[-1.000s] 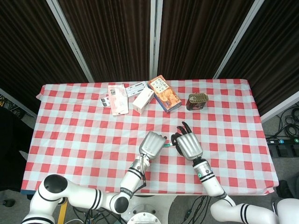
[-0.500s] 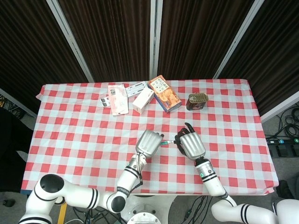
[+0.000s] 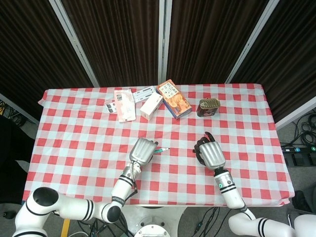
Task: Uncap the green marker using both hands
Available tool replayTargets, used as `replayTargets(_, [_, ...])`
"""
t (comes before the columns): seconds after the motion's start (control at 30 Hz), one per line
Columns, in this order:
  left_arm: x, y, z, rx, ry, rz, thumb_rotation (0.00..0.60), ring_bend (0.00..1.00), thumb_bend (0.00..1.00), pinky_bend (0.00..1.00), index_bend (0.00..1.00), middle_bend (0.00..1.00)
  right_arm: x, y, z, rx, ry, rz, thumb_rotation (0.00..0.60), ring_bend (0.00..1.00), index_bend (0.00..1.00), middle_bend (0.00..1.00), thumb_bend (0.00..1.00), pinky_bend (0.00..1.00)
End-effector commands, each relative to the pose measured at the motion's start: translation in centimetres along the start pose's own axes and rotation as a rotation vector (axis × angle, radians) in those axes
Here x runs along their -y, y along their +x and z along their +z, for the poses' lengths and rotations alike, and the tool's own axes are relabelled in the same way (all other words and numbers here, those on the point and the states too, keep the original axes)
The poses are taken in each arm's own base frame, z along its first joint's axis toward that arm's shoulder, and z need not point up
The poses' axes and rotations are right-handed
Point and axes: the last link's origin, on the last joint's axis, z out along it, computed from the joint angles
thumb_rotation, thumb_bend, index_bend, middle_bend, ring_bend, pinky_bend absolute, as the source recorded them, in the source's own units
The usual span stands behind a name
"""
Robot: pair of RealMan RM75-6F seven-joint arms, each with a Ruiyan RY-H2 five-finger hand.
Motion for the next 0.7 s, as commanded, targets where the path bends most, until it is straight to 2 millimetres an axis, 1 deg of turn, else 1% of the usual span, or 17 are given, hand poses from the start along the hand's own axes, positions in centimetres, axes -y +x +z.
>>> replayTargets(0.03, [1.6,-1.9,-0.1,0.009,0.006,0.006,0.600,0.93,0.43,0.90,0.55,0.60,-0.3,-0.6,0.0,0.015,-0.011,0.003,0.600,0.32,0.74,0.67,0.33,0.15])
replayTargets(0.13, [2.4,-2.8,0.0,0.013,0.010,-0.005,0.600,0.93,0.39,0.89,0.53,0.58,-0.4,-1.1,0.2,0.029,-0.018,0.004,0.600,0.32,0.73,0.66,0.32,0.15])
replayTargets(0.23, [3.1,-3.4,0.1,0.014,0.010,-0.004,0.600,0.92,0.34,0.89,0.50,0.55,-0.6,-1.6,0.4,0.041,-0.028,0.006,0.600,0.32,0.71,0.64,0.31,0.15])
replayTargets(0.3, [3.4,-3.7,0.1,0.017,0.008,-0.006,0.600,0.92,0.31,0.88,0.48,0.52,-0.7,-2.0,0.4,0.058,-0.033,0.004,0.600,0.30,0.66,0.61,0.28,0.13])
replayTargets(0.37, [3.7,-4.0,0.1,0.019,0.001,-0.015,0.600,0.91,0.26,0.88,0.45,0.48,-0.8,-2.3,0.5,0.079,-0.036,0.007,0.600,0.24,0.54,0.52,0.20,0.08])
replayTargets(0.43, [4.0,-4.1,0.1,0.015,0.000,-0.016,0.600,0.91,0.24,0.88,0.43,0.47,-0.8,-2.3,0.5,0.088,-0.039,0.014,0.600,0.19,0.46,0.46,0.13,0.05])
replayTargets(0.53, [4.4,-4.1,0.0,0.010,0.005,-0.028,0.600,0.91,0.22,0.88,0.41,0.45,-1.0,-2.2,0.4,0.093,-0.043,0.023,0.600,0.14,0.40,0.39,0.08,0.03])
replayTargets(0.7, [5.1,-3.2,-0.3,-0.023,0.025,-0.064,0.600,0.91,0.20,0.88,0.40,0.44,-1.4,-1.5,0.0,0.076,-0.052,0.031,0.600,0.11,0.37,0.35,0.05,0.02])
